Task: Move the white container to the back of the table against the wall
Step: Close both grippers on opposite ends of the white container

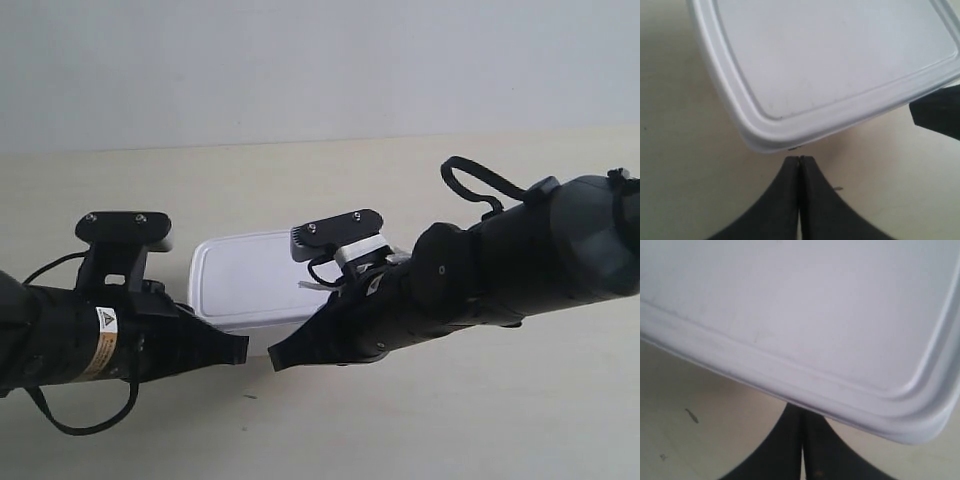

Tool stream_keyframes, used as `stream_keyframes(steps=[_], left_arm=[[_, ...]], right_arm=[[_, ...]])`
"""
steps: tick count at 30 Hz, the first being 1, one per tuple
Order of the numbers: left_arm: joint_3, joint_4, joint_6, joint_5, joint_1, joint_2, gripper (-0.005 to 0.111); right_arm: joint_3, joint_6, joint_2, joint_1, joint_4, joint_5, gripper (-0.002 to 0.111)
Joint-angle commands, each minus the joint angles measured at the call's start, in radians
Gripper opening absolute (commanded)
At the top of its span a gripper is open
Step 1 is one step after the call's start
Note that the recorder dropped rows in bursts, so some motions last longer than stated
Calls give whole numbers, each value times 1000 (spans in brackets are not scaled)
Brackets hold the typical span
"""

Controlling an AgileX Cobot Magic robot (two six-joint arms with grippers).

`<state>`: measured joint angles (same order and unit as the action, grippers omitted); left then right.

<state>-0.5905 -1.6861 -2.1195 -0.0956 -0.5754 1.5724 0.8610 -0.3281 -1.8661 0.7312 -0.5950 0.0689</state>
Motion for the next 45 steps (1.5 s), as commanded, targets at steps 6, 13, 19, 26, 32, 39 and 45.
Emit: stream_keyframes(steps=[6,13,19,26,32,39,45], left_arm=[[-17,22,-5,-5,-3,78,0],[-48,23,-5,-35,-3,80,0],[-71,23,-5,-61,-3,80,0],[-75,19,-5,-90,-3,80,0],[-75,19,-5,-14,-3,80,0],[-84,19,-5,-81,-3,189,0],[-165,17,-5,-107,-3,254,0]], right_arm=[[6,-2,-23,2,10,-15,0],[6,-2,-23,2,10,-15,0],[6,-1,-23,2,10,-27,0],[6,-1,-23,2,10,-48,0],[6,-1,-23,2,10,-51,0],[6,-1,-23,2,10,-62,0],[14,-12,-32,2,10,-77,0]])
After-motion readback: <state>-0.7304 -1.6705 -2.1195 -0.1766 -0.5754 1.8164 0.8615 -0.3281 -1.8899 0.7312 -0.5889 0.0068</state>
